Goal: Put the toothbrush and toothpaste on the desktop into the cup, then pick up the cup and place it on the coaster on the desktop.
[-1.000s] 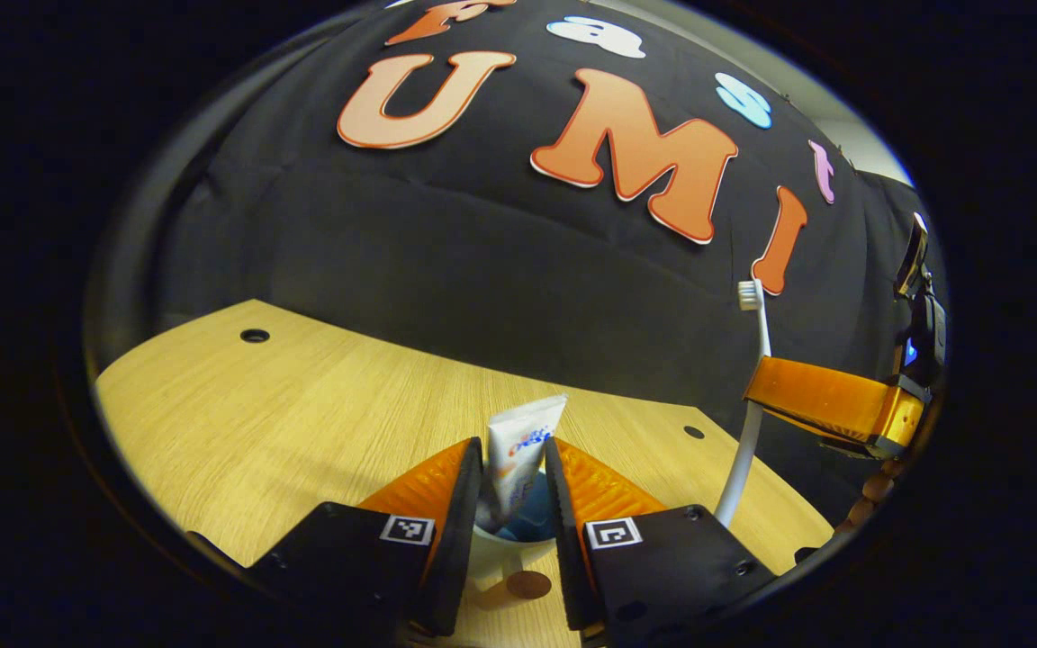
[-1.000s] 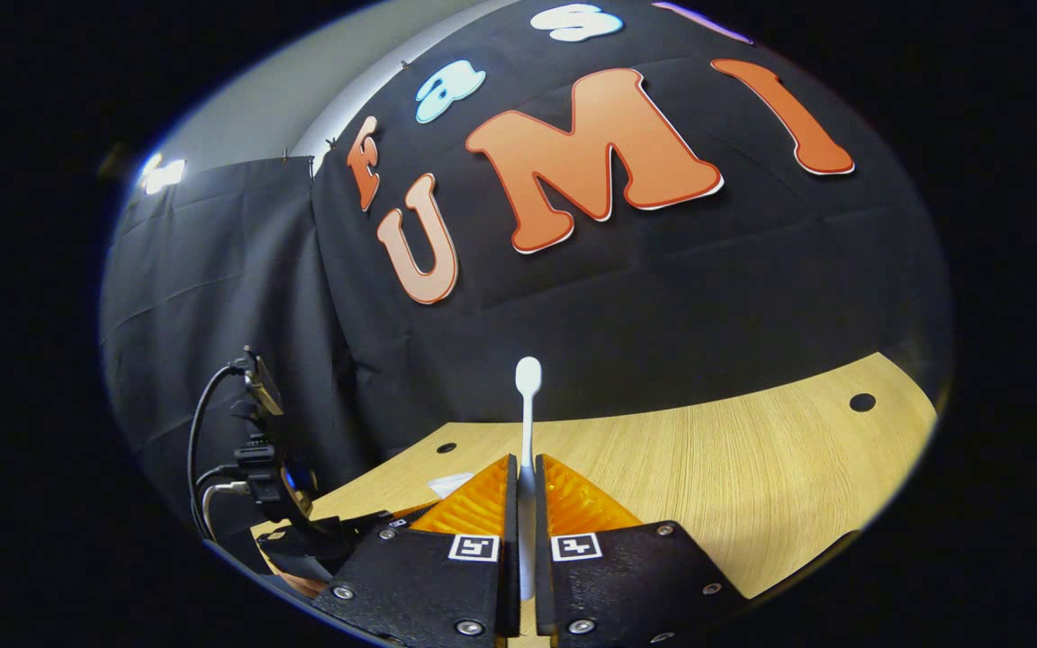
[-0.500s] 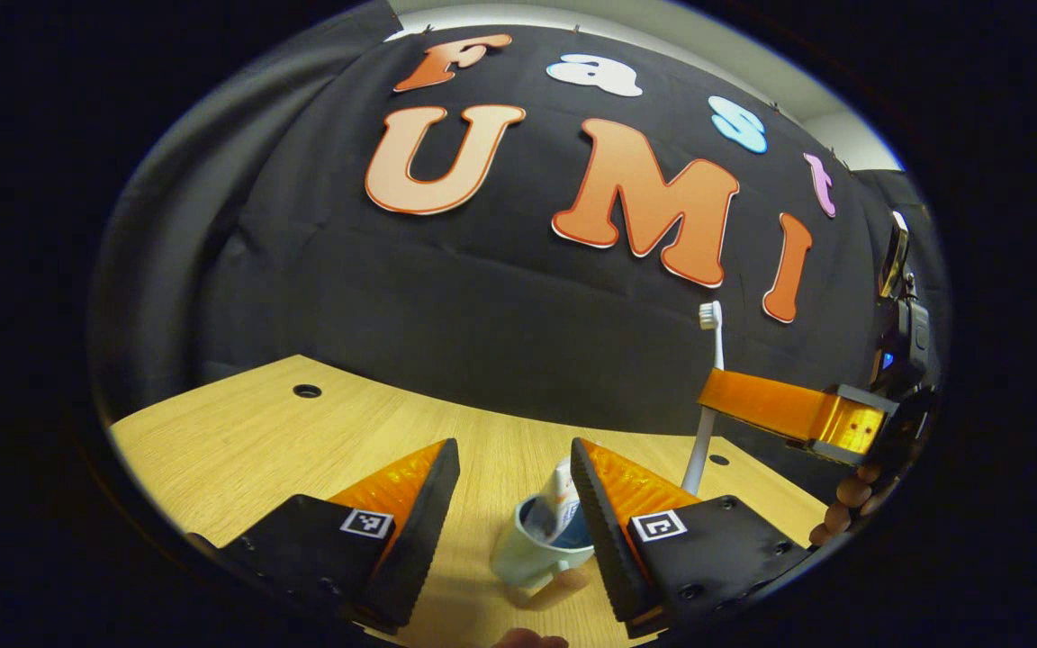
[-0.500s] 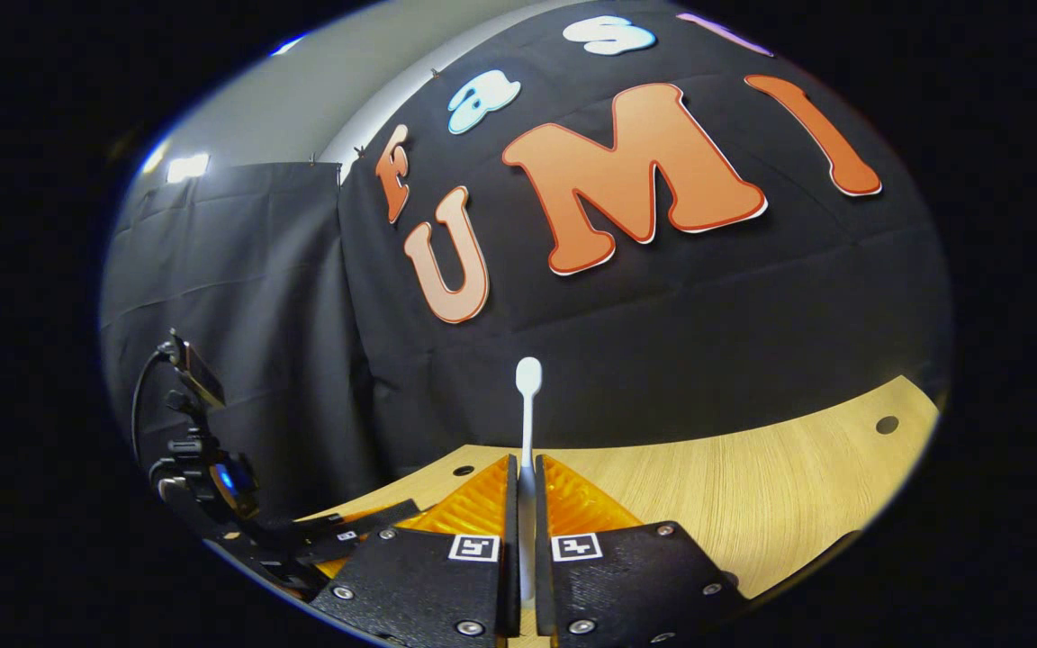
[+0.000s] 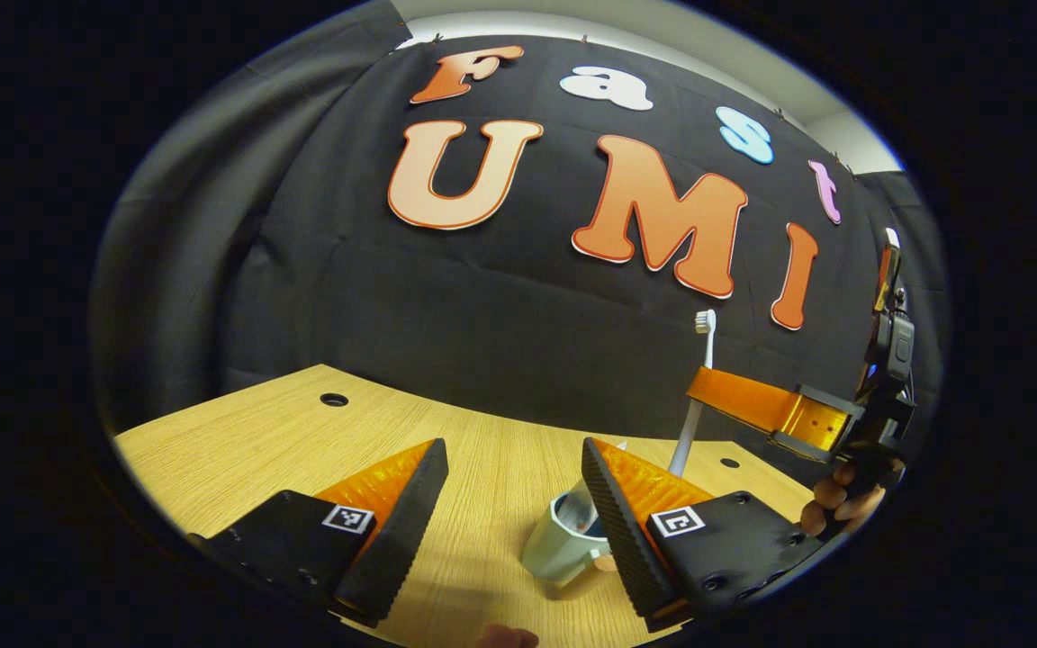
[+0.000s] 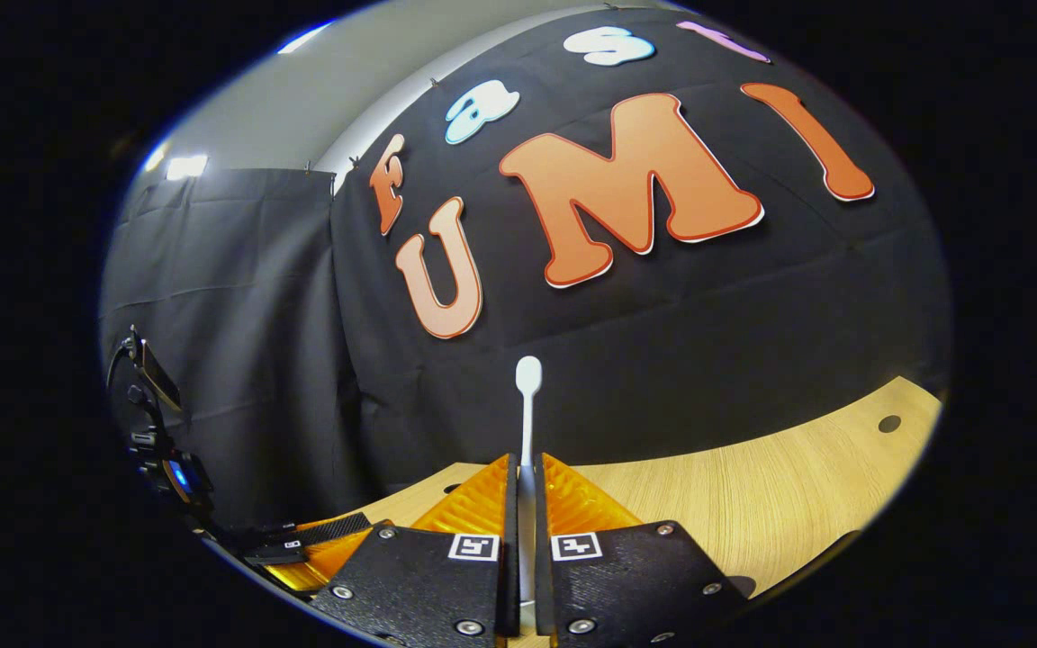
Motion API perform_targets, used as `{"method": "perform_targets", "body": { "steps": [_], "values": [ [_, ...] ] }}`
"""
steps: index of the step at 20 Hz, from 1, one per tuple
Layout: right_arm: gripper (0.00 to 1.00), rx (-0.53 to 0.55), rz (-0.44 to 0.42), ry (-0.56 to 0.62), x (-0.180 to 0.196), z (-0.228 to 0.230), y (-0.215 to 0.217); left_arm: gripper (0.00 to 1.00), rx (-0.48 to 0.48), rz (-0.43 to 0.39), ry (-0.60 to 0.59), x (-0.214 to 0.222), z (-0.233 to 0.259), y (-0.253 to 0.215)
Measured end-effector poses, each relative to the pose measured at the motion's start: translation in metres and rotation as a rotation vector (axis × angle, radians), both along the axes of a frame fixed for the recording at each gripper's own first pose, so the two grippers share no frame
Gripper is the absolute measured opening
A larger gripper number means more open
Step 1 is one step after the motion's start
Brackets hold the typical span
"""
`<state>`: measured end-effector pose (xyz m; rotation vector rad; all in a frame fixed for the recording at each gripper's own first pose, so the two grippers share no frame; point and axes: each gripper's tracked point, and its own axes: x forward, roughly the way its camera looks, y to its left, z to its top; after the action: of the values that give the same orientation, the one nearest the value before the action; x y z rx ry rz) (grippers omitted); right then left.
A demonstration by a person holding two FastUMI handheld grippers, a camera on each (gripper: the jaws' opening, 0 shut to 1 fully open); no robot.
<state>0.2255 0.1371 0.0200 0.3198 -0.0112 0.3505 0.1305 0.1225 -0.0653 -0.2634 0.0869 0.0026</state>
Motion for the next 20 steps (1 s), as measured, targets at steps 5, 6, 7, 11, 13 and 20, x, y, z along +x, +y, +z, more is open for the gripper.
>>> {"method": "perform_targets", "body": {
  "steps": [5,6,7,11,13,20],
  "values": [
    [0.07,-0.002,-0.013,-0.001,0.006,-0.019,0.012,0.98,0.001,0.017,0.012,-0.008,-0.006,0.011],
    [0.07,-0.01,-0.018,0.003,0.008,-0.023,0.014,0.98,-0.001,0.015,0.013,-0.009,-0.006,0.012],
    [0.07,-0.011,-0.027,0.002,0.009,-0.027,0.014,0.98,0.0,0.017,0.011,-0.012,-0.006,0.012],
    [0.07,-0.019,-0.042,-0.022,0.008,-0.031,0.014,0.98,0.005,0.026,0.002,-0.022,0.002,0.015],
    [0.07,-0.032,-0.049,0.0,0.008,-0.04,0.016,0.98,0.006,0.028,0.016,-0.027,0.0,0.014],
    [0.08,-0.069,-0.033,0.081,-0.014,-0.07,0.015,0.98,0.014,-0.029,0.096,-0.037,-0.001,-0.016]
  ]
}}
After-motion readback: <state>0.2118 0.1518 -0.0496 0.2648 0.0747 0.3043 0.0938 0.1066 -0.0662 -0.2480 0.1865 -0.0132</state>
